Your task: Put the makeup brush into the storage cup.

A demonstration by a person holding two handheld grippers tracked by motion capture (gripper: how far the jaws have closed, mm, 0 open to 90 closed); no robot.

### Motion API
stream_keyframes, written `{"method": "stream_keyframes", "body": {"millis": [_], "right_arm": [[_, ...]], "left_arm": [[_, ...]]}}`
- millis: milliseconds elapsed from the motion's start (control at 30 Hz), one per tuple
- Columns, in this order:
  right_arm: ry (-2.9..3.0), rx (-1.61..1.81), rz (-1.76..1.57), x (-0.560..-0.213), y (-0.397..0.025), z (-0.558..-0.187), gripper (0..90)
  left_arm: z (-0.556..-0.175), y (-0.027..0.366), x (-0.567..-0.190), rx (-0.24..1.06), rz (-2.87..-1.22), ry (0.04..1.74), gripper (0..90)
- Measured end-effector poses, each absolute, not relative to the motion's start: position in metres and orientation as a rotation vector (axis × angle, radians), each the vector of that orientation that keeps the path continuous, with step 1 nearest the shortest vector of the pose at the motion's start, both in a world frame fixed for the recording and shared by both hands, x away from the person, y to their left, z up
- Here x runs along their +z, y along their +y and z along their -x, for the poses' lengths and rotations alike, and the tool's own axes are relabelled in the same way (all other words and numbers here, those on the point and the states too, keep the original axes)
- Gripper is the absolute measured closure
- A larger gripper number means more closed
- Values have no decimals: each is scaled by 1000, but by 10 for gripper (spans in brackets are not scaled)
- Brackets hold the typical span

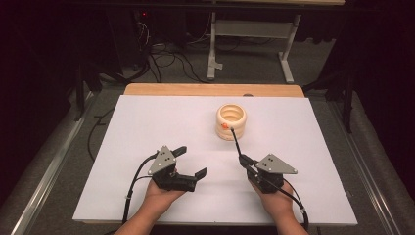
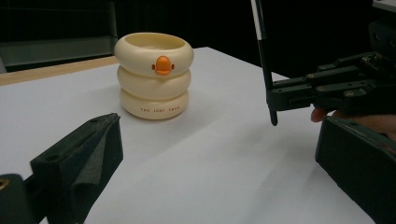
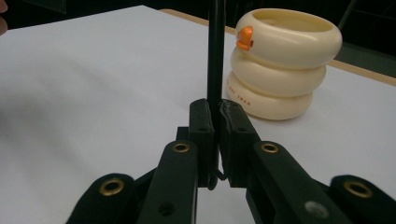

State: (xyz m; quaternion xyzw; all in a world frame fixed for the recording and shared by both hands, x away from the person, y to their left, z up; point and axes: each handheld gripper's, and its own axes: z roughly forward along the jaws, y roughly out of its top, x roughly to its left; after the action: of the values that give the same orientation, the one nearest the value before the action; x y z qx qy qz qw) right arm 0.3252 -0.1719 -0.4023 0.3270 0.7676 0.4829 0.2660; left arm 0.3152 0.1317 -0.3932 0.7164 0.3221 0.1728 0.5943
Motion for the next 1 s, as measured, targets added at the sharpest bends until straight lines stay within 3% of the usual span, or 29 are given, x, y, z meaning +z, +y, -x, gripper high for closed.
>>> {"method": "stream_keyframes", "body": {"millis": [1000], "right_arm": [[2126,1338,-785,-411,-142,-314,863]], "left_arm": [[-313,135,-388,361,-1628,748,24]]}}
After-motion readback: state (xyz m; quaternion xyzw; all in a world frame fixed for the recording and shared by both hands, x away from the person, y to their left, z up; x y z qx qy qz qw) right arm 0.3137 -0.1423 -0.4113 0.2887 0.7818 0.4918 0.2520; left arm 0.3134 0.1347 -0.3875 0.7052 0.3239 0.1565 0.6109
